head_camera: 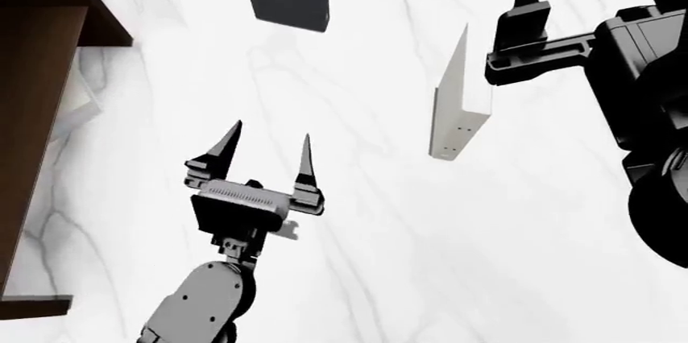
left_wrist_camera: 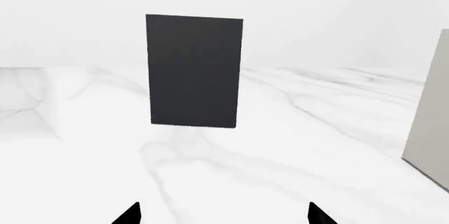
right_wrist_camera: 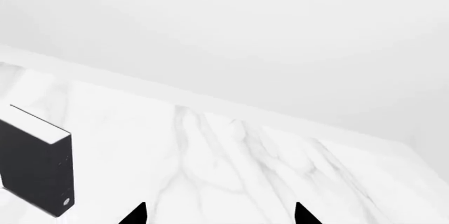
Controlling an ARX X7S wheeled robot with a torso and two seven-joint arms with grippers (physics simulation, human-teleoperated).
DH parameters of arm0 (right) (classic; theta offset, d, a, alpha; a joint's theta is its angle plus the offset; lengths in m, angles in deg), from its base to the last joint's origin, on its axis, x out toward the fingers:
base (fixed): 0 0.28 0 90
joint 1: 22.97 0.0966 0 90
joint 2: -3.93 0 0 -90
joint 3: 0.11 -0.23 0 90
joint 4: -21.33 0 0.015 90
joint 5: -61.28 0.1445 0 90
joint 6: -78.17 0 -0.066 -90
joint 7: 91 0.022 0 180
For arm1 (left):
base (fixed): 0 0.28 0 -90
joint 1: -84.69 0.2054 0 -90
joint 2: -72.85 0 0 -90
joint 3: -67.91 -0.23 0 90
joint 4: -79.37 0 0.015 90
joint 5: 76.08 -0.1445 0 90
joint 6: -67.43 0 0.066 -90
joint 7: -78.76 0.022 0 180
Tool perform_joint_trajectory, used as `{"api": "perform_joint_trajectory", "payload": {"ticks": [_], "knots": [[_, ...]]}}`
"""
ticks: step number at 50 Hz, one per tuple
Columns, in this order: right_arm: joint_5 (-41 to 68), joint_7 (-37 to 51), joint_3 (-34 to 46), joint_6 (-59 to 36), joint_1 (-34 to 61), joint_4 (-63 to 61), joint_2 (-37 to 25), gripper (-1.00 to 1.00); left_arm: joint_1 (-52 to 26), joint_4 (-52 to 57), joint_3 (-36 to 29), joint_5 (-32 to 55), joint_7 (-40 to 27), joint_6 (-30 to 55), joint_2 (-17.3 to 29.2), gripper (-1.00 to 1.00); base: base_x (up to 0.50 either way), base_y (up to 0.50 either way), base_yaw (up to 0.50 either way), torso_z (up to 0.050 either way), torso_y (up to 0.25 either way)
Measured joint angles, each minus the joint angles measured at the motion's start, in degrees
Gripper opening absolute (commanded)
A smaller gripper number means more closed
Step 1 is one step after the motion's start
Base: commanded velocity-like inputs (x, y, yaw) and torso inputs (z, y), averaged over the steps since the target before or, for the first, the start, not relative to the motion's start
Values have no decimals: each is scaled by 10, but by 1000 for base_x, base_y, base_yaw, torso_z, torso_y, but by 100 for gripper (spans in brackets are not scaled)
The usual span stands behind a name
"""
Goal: Pick up the book on the right and place it under the cabinet shelf.
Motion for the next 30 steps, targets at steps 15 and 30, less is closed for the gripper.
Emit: {"api": "perform_joint_trajectory", "payload": {"ticks": [15,30], "knots": [[1,4,-4,12,-15,-9,-9,100,49,130,-89,-9,-146,40,84,100,0,0,2,-3,-12],[0,5,-9,22,-29,-15,-16,100,60,269,-143,52,-240,131,179,100,-1,0,1,-1,-4]]}}
